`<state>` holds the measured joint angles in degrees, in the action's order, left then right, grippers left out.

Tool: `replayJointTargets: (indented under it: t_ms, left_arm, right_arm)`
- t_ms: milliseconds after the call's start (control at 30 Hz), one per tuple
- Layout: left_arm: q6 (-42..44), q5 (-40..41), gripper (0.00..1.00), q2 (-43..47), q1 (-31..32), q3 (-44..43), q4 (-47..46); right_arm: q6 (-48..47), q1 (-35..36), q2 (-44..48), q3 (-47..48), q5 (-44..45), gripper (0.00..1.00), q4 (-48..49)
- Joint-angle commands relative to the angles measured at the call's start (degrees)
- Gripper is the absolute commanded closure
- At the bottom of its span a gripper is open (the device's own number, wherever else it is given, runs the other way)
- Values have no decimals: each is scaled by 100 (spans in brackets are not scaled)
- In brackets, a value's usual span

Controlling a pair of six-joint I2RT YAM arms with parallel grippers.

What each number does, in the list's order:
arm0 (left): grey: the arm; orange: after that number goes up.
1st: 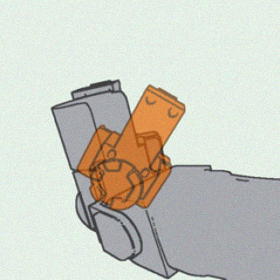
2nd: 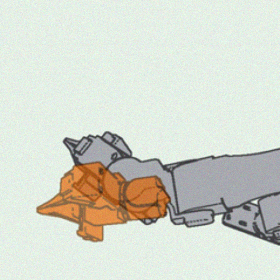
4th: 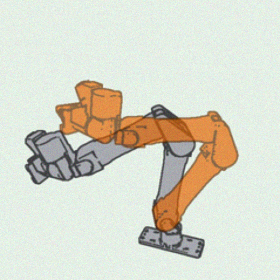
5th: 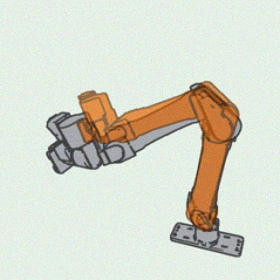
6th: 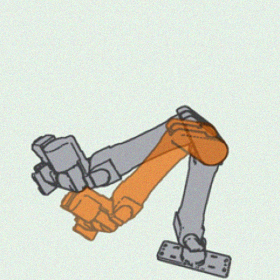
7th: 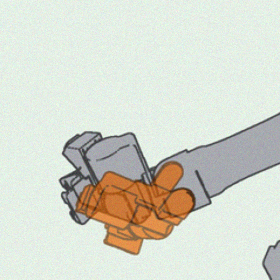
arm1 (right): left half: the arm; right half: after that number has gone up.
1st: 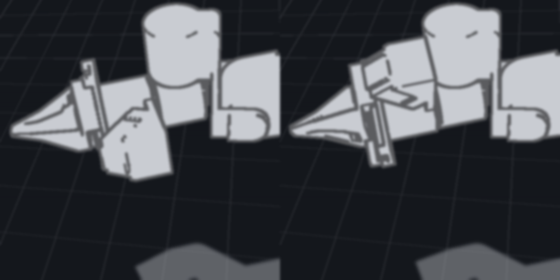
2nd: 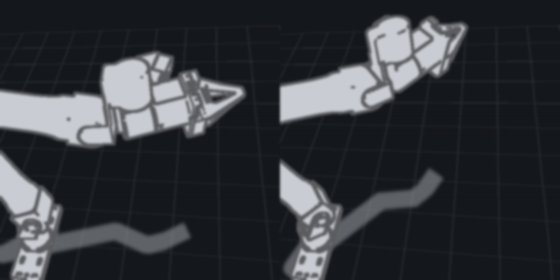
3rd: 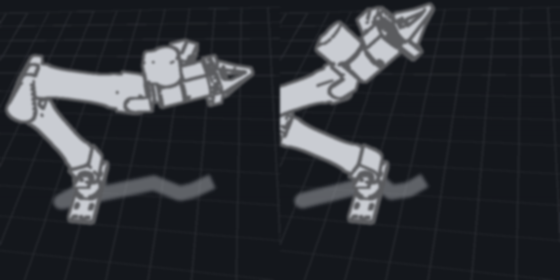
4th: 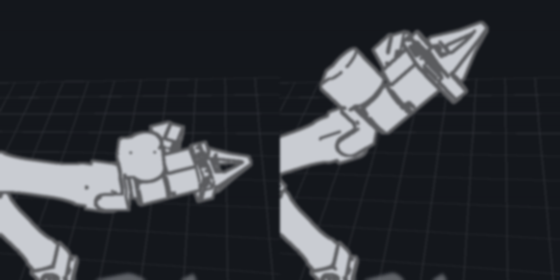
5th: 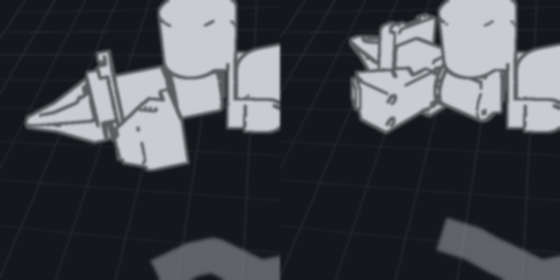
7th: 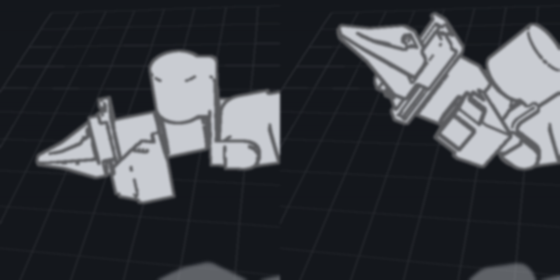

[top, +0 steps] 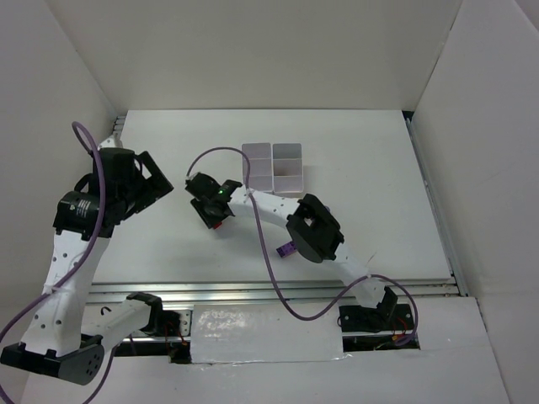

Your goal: Sort the legos into containers by color

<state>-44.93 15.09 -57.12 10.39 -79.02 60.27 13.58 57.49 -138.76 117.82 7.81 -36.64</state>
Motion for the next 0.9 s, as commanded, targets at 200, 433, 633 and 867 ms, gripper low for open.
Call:
replayJointTargets:
  t_ms: [200, 433, 633, 867]
  left_arm:
    - [186, 328, 0, 8, -20, -350, -15]
    - [230, -287, 1, -27, -29, -17, -516]
    - [248, -709, 0, -53, -46, 430, -902]
    - [361, -1166, 0, -45, -55, 669, -1254]
  right_arm:
    - [179, -194, 2736, -865, 88, 100, 378]
    - [-1260, -1670, 3873, -2191, -1905, 100, -115]
    - [-1754, -2400, 4691, -3335, -828, 100, 456]
    - [-2175, -2621, 4428, -3441, -378, 100, 614]
